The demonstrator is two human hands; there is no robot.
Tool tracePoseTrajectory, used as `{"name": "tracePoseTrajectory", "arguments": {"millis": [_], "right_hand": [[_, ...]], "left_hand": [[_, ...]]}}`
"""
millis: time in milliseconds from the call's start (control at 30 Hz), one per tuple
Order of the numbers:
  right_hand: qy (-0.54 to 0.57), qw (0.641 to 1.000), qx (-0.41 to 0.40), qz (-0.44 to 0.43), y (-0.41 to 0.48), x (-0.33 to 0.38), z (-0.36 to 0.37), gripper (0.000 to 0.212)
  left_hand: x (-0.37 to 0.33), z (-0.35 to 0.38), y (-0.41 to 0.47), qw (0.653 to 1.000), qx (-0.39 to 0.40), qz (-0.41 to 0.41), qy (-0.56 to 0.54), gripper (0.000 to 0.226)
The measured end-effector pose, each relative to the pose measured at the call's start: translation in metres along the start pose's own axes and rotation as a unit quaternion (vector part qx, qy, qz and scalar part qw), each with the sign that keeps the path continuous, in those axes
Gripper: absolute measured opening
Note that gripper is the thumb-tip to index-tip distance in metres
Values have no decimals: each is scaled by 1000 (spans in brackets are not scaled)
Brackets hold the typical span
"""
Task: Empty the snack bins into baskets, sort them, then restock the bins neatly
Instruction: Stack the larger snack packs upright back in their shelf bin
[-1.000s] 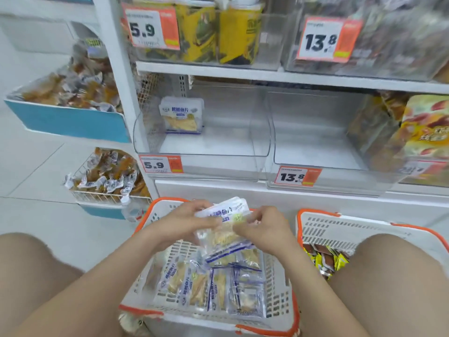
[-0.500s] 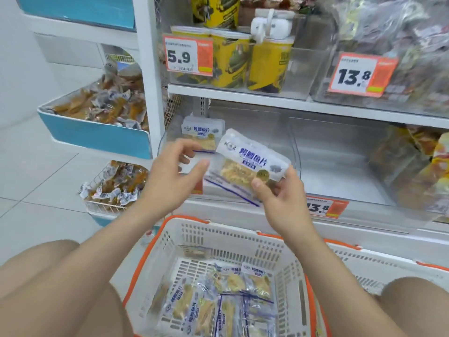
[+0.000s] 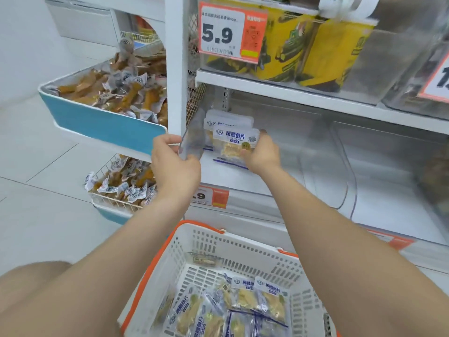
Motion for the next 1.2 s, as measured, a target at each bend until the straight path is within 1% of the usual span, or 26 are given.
{"name": "tracePoseTrajectory", "arguments": {"millis": [100,267,433,500,600,667,700,767,833,867,933,967,1000,1033,1067,1100,1133,1167,1200], "right_hand": [[-23,999,-11,25,9,13,13,34],[-49,997,-7,60,10,23,28,35],[-3,996,14,92,10,22,31,39],[-5,995,26,93,9,21,31,40],[-25,994,42,97,7,17,25,35],[-48,992,60,98,1,15,15,28],[-67,991,72,90,-3,14,7,26],[-97,990,84,57,-19,14,-15,26],[-87,995,40,-5,-40,17,-43,23],[-56,997,-1,-48,-56,19,-58,19],[48,985,-77,-149,-100,23,-87,15],[88,971,-100,-198,-125,21,-98,15],[98,961,-110,-235,-151,16,-105,15],[81,957,-106,-256,-175,7,-108,14],[38,961,-86,-260,-196,-4,-105,14],[-30,967,-44,-250,-214,-20,-97,15],[-111,967,20,-227,-226,-42,-83,18],[-182,960,94,-190,-237,-67,-67,21],[-231,947,169,-145,-246,-93,-50,22]], "left_hand": [[1,2,1,1000,-17,-6,-12,46],[4,2,-1,1000,-19,-4,-14,54],[6,-1,1,1000,-15,3,-13,51],[5,-2,1,1000,-11,7,-12,49],[4,-5,-1,1000,-3,9,-7,47],[2,-11,-5,999,-11,28,13,44],[-1,-15,-9,998,-20,56,34,42],[-14,-25,-23,986,-31,148,68,33],[-29,-34,-40,969,-14,238,64,21],[-31,-37,-49,964,17,261,54,18],[-28,-37,-67,956,122,263,53,17],[-21,-33,-76,942,188,264,85,16],[-10,-28,-84,916,257,270,146,13],[4,-23,-93,878,327,275,219,10],[19,-16,-102,829,393,277,285,10],[36,-11,-111,777,452,278,339,12],[53,-5,-122,728,501,275,379,15],[71,-1,-132,687,540,265,408,19],[91,3,-141,656,570,248,428,23]]}}
Point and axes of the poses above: each hand's wrist, its own y-axis towards the middle knuckle, its own z-axis out of the palm, x = y × z, the point moved 4 cm from there along y, towards the middle knuckle, and after that the axes turned 7 degrees about -x, right-handed, at the moved point
